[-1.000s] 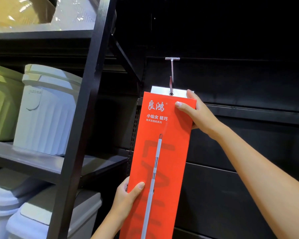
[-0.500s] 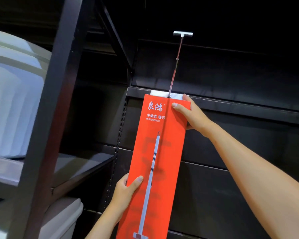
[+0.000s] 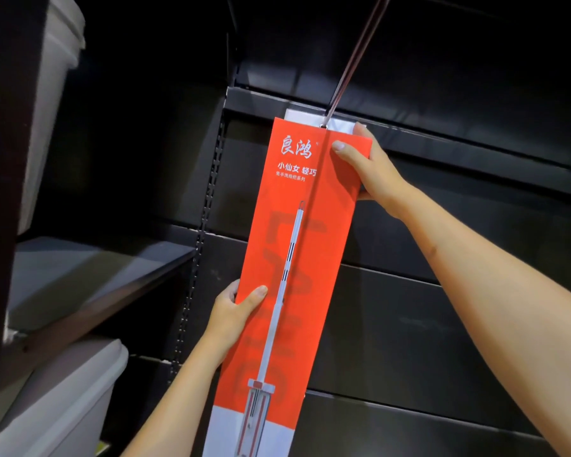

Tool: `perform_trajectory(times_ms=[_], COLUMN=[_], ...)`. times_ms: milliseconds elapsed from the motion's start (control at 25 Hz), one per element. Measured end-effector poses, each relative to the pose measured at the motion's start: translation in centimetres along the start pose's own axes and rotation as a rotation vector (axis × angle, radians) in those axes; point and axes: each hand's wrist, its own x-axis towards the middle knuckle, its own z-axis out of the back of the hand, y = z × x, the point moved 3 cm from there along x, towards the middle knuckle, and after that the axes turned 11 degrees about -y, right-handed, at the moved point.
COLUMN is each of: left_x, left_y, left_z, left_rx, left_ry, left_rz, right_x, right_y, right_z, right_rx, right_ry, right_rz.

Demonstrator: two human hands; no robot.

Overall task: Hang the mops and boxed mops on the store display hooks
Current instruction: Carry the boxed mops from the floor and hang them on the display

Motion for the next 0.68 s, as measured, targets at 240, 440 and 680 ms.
perform_trajectory(times_ms=[240, 440, 680], left_x=[-0.7, -2.6, -10.8], left_y=[-0.1, -0.3, 1.6], left_z=[0.3, 1.3, 1.3], left_rx=[0.079, 0.276, 0.591], left_ry=[-0.016, -0.033, -0.117], left_rz=[-0.026, -0.120, -0.192], right_x=[-3.1, -10.1, -26.0], right_y=[-0.9, -6.0, -13.9], right_z=[0.0, 0.9, 2.8], right_rx=[0.065, 0.102, -0.042], right_ry=[-0.025, -0.029, 0.026], right_rz=[-0.001, -0.101, -0.201])
